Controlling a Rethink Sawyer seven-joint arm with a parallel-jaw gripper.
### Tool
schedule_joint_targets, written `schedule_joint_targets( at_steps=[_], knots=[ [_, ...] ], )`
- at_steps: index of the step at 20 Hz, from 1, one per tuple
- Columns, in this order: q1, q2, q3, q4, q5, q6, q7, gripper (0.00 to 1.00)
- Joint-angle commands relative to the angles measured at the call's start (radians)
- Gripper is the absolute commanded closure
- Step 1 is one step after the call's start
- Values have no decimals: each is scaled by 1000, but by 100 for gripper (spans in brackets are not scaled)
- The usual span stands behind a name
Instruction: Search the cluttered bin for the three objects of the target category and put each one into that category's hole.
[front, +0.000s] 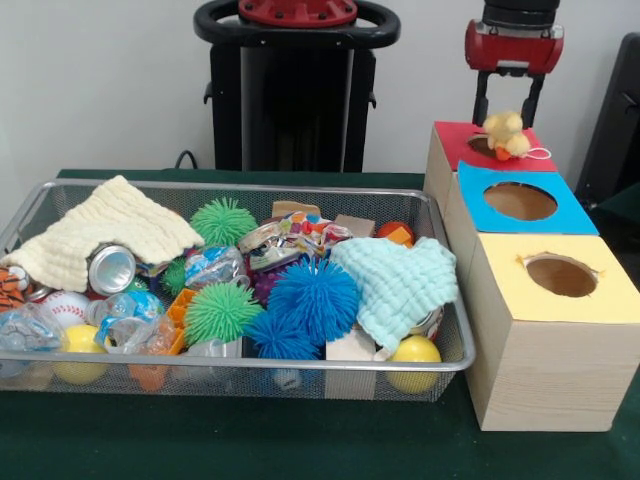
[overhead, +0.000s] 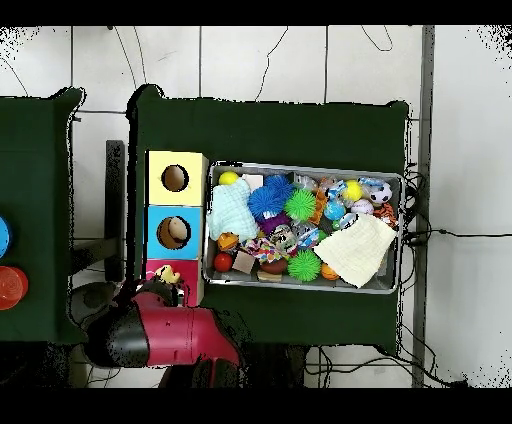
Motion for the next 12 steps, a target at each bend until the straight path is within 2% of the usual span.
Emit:
schedule_joint_targets(
  at_steps=[1,12],
  knots=[
    [-236,-60,293,96,-84,91,-171,0],
    [-283,-87,362,114,-167,113,-63,0]
  ],
)
